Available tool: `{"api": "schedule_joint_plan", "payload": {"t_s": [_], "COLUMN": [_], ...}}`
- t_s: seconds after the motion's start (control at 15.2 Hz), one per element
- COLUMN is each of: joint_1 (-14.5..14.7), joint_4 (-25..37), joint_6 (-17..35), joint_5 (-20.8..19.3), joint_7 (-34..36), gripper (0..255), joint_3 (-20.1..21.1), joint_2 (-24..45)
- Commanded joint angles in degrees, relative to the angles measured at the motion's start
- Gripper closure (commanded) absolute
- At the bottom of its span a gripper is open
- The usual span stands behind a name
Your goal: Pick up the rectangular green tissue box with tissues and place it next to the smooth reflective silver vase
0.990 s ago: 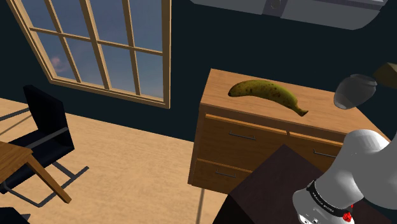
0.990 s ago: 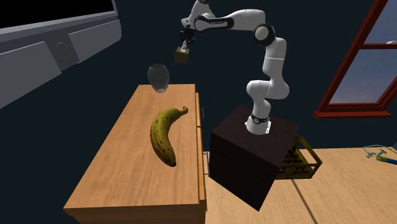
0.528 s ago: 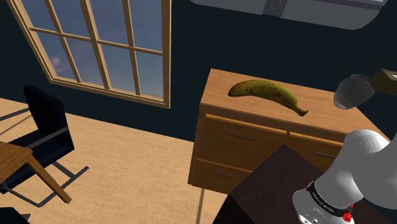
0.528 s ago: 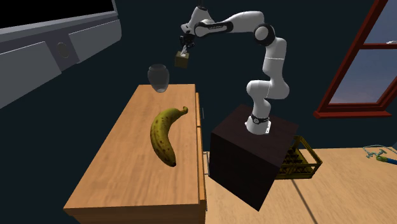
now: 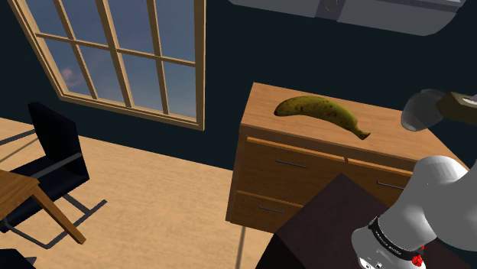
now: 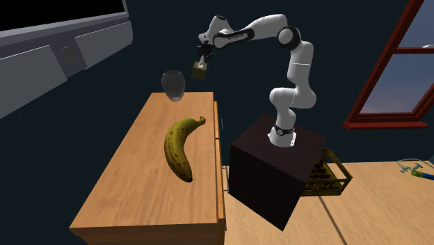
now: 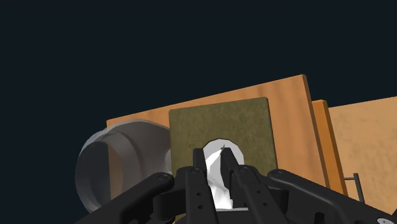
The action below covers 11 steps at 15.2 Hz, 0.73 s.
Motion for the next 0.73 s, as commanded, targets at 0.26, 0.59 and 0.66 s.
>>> {"api": "schedule_joint_plan", "payload": {"t_s": [0.26,0.59,0.66], "joint_1": [1.18,2.96,3.37], "joint_4": [-3.69,-6.24,-6.71], "joint_6": [4.12,7.29,7.9], "joint_5": [-2.27,-4.89,-5.48], "joint_7": [1.84,3.82,4.27], "gripper": [255,255,255], "joint_3": [-1.84,-4.13,-4.65], "joint_2": [-0.85,-1.97,-2.23]}}
